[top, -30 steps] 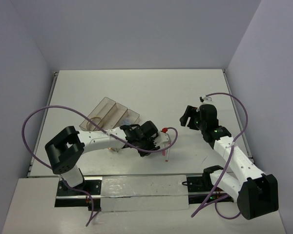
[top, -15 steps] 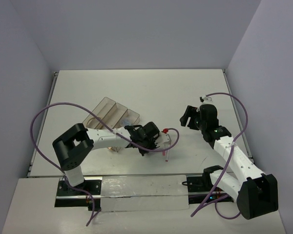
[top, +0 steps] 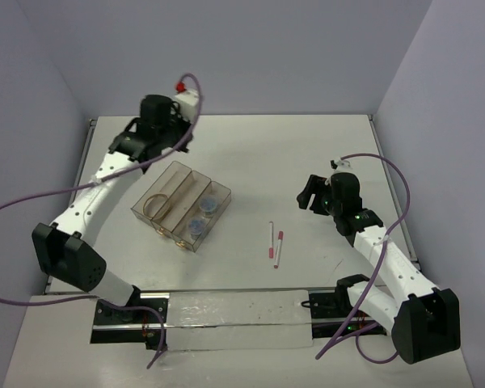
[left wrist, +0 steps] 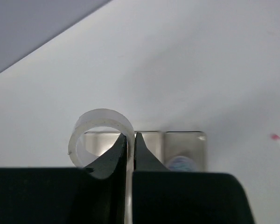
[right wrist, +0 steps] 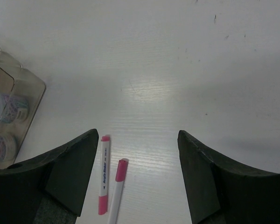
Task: Sort the stationery into containers
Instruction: Place the stationery in the storage box.
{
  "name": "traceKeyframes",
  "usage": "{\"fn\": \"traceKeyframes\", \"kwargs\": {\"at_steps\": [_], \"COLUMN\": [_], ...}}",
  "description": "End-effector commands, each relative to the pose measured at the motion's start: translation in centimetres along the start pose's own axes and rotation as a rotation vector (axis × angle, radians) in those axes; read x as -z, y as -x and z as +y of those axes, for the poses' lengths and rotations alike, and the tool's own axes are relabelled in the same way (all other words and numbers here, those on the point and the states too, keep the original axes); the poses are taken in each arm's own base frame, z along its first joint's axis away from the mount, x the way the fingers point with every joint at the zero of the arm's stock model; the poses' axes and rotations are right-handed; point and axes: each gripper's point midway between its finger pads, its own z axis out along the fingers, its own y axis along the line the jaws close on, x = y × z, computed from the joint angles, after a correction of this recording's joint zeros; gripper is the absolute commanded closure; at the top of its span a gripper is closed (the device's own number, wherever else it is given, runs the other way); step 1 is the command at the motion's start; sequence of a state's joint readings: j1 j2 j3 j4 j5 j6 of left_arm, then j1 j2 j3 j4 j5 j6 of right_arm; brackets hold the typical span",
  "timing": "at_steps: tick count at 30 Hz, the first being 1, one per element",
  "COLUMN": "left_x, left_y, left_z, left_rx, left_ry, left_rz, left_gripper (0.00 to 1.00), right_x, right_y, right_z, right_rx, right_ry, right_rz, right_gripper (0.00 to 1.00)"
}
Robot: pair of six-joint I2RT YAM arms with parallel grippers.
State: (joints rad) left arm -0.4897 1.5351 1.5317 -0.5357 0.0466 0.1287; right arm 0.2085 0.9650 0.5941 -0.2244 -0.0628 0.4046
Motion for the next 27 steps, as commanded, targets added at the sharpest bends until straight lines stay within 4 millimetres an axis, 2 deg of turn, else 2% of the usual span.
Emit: {"fn": "traceKeyframes", "kwargs": {"at_steps": [1, 2, 5, 11, 15, 17, 23, 27], "left_x": [-1.3, -1.7, -2.6, -4.1, -5.0, -5.2, -5.1, -4.8], "left_y": [-7.3, -8.5, -11.7, -13.7, -15.8, -16.5, -16.6, -15.5], "left_z": [6.5, 7.5, 8.3, 8.3, 7.9, 7.7, 7.7, 7.8], "left_rx": [0.131, 0.146, 0.160, 0.176, 0.192, 0.191, 0.194, 0.202], "left_ry": [0.137, 0.158, 0.173, 0.172, 0.161, 0.159, 0.158, 0.162], "left_rz": [0.211, 0.229, 0.275, 0.306, 0.362, 0.375, 0.378, 0.362], "left_gripper": [1.00, 1.00, 1.00, 1.00, 0.99, 0.94, 0.54, 0.44], "right_x": [-0.2, -0.2, -0.1, -0.1, 0.1, 0.1, 0.1, 0.0], "right_y": [0.9, 0.9, 1.1, 0.9, 1.1, 1.1, 1.2, 1.0], "right_z": [0.2, 0.3, 0.2, -0.1, 0.0, -0.1, 0.2, 0.2], "right_rx": [-0.007, -0.005, 0.001, 0.011, 0.012, 0.013, 0.018, 0.010], "right_ry": [0.011, 0.010, 0.007, -0.008, -0.006, -0.009, -0.002, -0.001], "right_rz": [-0.029, -0.028, -0.030, -0.026, -0.030, -0.028, -0.018, -0.006], "right_gripper": [0.24, 0.24, 0.24, 0.24, 0.24, 0.24, 0.24, 0.24]}}
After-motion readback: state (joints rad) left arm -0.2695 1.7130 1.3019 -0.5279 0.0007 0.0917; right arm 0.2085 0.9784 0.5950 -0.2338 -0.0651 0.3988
